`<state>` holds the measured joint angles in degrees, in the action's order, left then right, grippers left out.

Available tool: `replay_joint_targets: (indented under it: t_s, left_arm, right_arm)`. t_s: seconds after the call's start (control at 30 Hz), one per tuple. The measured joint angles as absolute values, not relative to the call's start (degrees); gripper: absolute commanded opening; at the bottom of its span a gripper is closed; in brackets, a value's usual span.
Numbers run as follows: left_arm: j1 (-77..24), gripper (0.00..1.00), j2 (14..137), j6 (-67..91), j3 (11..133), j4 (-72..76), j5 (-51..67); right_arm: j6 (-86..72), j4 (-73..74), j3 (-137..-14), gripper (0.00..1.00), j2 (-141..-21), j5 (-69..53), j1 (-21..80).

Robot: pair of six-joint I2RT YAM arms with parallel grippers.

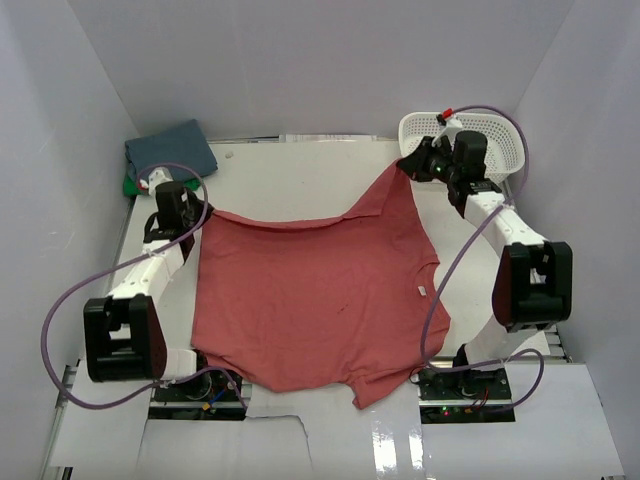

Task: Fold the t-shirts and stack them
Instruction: Flatten out the tshirt

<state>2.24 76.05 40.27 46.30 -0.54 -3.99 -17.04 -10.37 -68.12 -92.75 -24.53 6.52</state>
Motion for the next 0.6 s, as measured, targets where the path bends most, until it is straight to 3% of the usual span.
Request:
replay_joint_targets:
  t_s: [0.33,0.6]
  left_arm:
    - [1.89,0.0,91.5,38.83,59.24,1.61,-5.02]
    - [1.89,0.0,100.51,38.79,64.12,1.8,-5.48]
  right_arm:
    - [-16.23,-5.61,-90.13,0.08,-114.15,-25.5,7.64]
    - [-15.79,-0.54,-100.4,0.08,-124.44,-25.69,7.68]
